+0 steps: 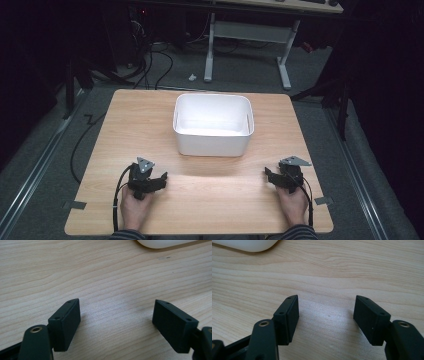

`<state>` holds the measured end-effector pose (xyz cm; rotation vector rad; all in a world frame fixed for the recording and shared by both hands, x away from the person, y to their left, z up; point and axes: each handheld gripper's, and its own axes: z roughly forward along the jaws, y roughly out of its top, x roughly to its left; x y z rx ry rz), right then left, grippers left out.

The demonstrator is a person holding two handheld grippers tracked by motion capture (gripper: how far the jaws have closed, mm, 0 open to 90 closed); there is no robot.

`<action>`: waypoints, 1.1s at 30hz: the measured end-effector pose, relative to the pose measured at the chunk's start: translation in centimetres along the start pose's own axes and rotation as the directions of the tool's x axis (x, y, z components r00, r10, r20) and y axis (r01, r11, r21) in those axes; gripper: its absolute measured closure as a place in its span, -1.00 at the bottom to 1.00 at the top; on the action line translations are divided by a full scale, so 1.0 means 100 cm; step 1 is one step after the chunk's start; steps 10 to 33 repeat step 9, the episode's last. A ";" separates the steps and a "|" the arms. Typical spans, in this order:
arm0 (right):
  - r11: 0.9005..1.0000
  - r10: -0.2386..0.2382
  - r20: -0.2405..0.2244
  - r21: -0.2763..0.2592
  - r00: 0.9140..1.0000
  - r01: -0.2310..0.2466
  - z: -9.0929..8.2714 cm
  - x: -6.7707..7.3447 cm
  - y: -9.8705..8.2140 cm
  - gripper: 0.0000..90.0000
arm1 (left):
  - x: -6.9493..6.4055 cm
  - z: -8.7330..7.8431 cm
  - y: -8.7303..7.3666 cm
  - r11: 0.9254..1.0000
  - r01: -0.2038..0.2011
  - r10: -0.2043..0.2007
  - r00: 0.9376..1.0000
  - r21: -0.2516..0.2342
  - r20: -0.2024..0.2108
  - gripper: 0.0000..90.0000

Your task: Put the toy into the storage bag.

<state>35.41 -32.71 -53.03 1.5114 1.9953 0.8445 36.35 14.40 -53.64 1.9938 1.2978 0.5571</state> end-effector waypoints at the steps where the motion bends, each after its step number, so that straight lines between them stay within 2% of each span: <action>1: 1.000 0.000 0.000 0.000 1.000 0.000 0.000 0.000 0.000 -0.17 | 0.000 0.000 0.000 1.000 0.000 0.000 1.000 0.000 0.000 -0.49; 33: 1.000 0.000 0.000 0.001 1.000 0.000 0.000 0.000 0.000 -0.18 | 0.000 0.000 0.000 1.000 0.000 0.000 1.000 0.000 0.000 -0.49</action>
